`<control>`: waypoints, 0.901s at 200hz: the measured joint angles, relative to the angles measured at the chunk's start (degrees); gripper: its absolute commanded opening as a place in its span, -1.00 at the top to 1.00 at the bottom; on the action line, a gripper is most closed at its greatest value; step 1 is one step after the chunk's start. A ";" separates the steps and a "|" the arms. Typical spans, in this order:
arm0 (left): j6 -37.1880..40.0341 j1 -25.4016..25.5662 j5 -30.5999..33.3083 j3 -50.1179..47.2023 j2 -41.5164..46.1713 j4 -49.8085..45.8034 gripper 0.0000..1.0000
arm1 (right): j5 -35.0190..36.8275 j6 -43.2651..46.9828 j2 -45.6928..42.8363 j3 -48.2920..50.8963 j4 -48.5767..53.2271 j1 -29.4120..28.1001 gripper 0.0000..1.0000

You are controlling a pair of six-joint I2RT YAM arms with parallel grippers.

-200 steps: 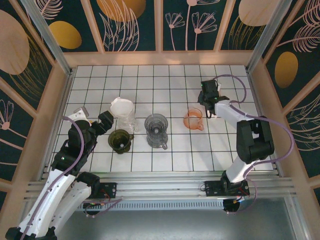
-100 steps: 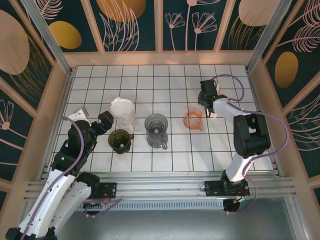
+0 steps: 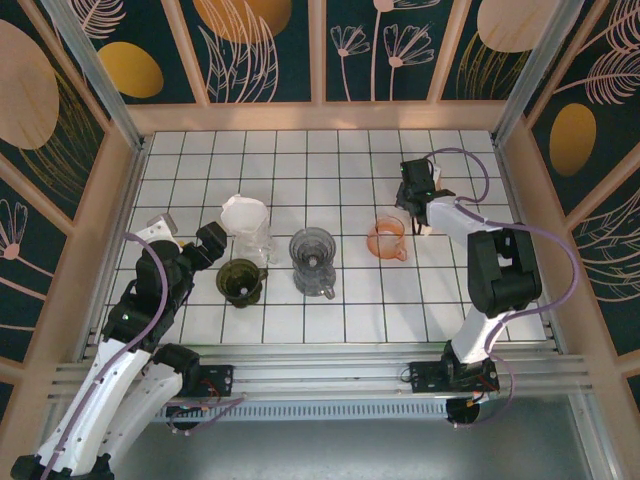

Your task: Place the coffee filter in the dripper

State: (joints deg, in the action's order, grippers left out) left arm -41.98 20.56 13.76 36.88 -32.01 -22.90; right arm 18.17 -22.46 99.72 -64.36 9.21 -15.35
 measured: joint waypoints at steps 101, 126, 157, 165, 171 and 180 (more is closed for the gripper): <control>0.00 0.00 0.02 0.00 -0.09 0.00 -0.98 | 0.35 0.28 -2.45 0.24 0.68 -0.07 1.00; 0.00 0.00 0.02 0.00 -0.28 0.00 -0.98 | 0.22 0.52 -2.82 0.48 1.36 -0.35 1.00; 0.00 0.00 0.00 0.00 -0.28 0.00 -0.98 | 0.24 1.20 -2.84 1.44 1.77 -1.01 0.98; 0.00 0.00 0.00 0.00 -0.28 0.00 -0.98 | 0.31 1.36 -2.91 1.88 1.79 -1.16 0.93; 0.00 0.00 0.00 0.00 -0.28 0.00 -0.98 | 0.33 1.55 -3.08 2.38 1.75 -1.25 0.89; 0.00 0.00 0.00 0.00 -0.28 0.00 -0.98 | 0.33 1.57 -3.72 3.37 1.77 -1.27 0.74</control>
State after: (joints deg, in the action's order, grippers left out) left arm -41.98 20.56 13.76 36.88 -32.29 -22.90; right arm 18.50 -20.88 96.01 -60.99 10.98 -16.62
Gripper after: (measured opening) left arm 0.990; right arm 0.065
